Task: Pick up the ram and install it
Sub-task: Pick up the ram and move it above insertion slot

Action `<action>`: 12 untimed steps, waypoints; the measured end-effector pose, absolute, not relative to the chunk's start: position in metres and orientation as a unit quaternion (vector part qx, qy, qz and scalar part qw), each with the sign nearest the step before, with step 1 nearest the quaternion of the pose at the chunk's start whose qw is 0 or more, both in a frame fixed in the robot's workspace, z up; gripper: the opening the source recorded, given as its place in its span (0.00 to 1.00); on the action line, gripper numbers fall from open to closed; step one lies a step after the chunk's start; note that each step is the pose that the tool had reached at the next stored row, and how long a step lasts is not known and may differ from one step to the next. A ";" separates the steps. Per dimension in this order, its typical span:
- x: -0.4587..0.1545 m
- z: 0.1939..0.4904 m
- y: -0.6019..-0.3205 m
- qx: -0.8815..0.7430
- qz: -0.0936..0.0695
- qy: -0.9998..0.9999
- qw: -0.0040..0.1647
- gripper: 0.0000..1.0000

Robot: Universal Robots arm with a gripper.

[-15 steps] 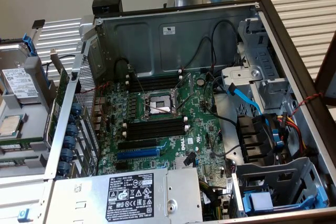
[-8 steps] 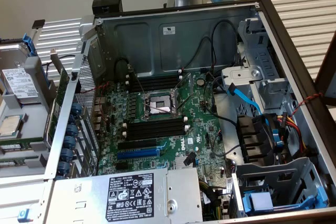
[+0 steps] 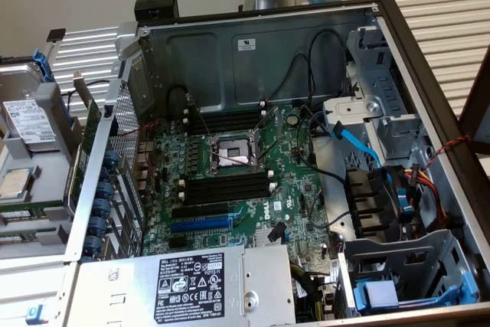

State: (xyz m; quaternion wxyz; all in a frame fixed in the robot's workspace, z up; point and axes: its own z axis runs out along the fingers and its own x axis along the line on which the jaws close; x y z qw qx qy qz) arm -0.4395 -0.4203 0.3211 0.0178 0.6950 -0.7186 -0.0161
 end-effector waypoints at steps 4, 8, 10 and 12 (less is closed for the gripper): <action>-0.439 0.314 -0.420 0.694 -0.016 -0.719 0.018 0.42; -0.439 0.307 -0.420 0.693 -0.016 -0.720 0.018 0.42; -0.439 0.303 -0.420 0.689 -0.016 -0.724 0.018 0.42; -0.439 0.300 -0.420 0.682 -0.016 -0.731 0.017 0.42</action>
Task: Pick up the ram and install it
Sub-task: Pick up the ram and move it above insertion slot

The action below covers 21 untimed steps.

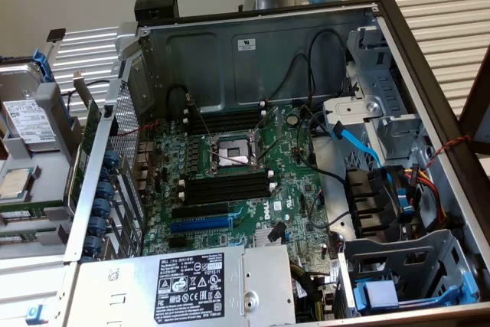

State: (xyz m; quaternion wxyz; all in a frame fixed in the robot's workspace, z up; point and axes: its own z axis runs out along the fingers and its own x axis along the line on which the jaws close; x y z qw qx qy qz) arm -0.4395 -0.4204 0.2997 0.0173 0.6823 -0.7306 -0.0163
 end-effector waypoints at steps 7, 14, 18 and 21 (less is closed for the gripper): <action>-0.441 0.287 -0.422 0.677 -0.016 -0.736 0.017 0.42; -0.441 0.275 -0.423 0.677 -0.016 -0.736 0.017 0.42; -0.441 0.267 -0.423 0.677 -0.016 -0.736 0.017 0.42; -0.443 0.262 -0.423 0.677 -0.016 -0.736 0.017 0.42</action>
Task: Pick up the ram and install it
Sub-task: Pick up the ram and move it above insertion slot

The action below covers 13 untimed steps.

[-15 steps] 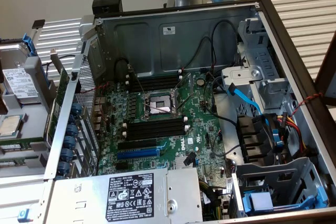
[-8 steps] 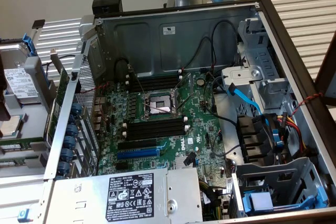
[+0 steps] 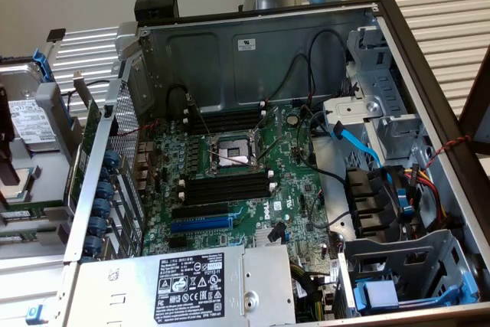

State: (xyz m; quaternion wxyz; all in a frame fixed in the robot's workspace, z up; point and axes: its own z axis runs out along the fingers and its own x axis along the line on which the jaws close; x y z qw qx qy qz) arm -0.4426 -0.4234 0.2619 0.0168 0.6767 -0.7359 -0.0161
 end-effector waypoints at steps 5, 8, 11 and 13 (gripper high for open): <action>-0.447 0.254 -0.424 0.677 -0.013 -0.736 0.013 0.42; -0.447 0.249 -0.430 0.677 -0.014 -0.736 0.012 0.42; -0.447 0.243 -0.435 0.677 -0.015 -0.736 0.010 0.42; -0.447 0.240 -0.435 0.677 -0.016 -0.736 0.010 0.42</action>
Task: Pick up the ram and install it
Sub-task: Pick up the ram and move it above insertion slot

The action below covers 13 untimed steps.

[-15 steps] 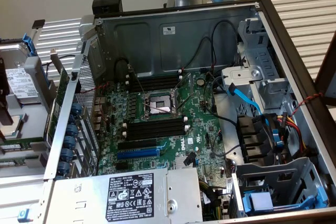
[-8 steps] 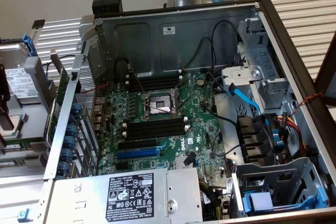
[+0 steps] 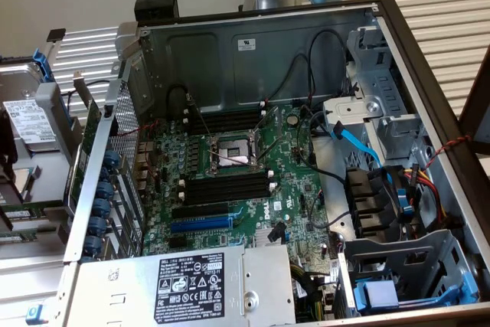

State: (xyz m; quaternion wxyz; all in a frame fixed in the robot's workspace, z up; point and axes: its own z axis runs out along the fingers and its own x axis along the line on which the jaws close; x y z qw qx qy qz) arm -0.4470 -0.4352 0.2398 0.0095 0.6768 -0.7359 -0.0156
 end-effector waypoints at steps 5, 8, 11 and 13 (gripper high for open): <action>-0.447 0.231 -0.435 0.677 -0.016 -0.736 0.009 0.42; -0.447 0.225 -0.435 0.677 -0.016 -0.736 0.009 0.42; -0.447 0.220 -0.435 0.677 -0.017 -0.736 0.009 0.42; -0.447 0.216 -0.435 0.677 -0.017 -0.736 0.008 0.42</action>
